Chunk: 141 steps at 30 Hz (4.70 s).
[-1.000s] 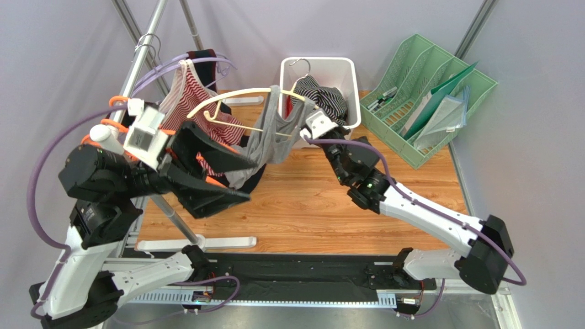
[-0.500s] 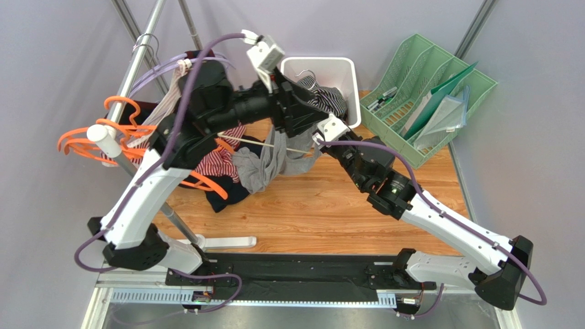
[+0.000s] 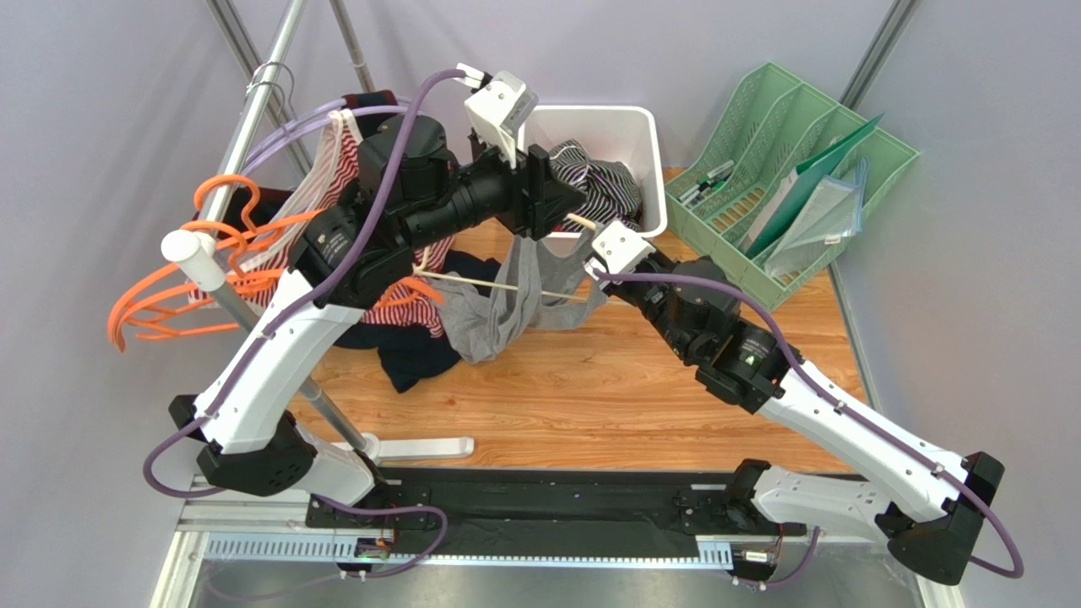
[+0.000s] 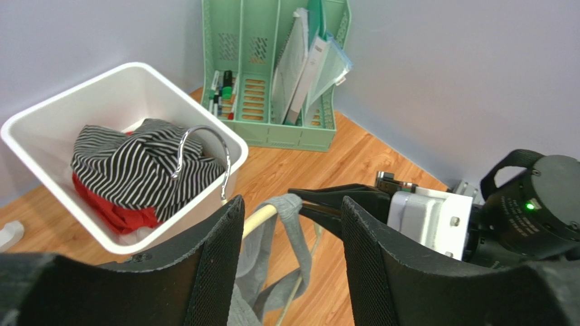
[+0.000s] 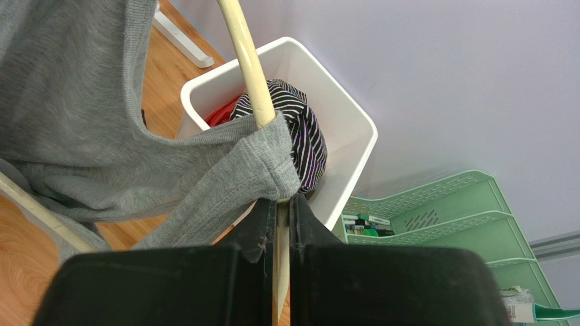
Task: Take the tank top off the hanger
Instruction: Remove the hanger from the clothesline.
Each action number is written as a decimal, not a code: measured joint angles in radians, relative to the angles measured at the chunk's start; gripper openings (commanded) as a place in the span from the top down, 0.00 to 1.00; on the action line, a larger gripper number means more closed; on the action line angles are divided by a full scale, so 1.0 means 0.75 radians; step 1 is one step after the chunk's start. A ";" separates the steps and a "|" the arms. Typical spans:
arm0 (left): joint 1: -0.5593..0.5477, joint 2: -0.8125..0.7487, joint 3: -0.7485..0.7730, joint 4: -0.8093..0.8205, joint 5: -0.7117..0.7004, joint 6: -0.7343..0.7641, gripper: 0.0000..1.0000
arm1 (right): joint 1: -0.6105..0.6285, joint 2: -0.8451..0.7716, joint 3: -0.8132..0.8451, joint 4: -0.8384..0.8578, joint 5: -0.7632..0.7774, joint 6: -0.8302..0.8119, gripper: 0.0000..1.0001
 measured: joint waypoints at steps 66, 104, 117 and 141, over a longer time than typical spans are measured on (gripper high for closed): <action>-0.005 0.145 -0.027 -0.160 -0.283 0.009 1.00 | 0.151 -0.037 0.053 -0.113 0.078 -0.029 0.95; 0.000 -0.273 -0.437 0.199 -0.202 -0.031 1.00 | 0.159 0.119 0.341 -0.417 -0.067 1.102 0.60; 0.000 -0.295 -0.473 0.203 -0.253 0.002 1.00 | 0.155 -0.001 0.357 -0.472 0.165 1.187 1.00; -0.001 -0.480 -0.596 0.299 -0.181 0.003 1.00 | -0.187 -0.181 0.065 -0.674 -0.134 1.328 0.51</action>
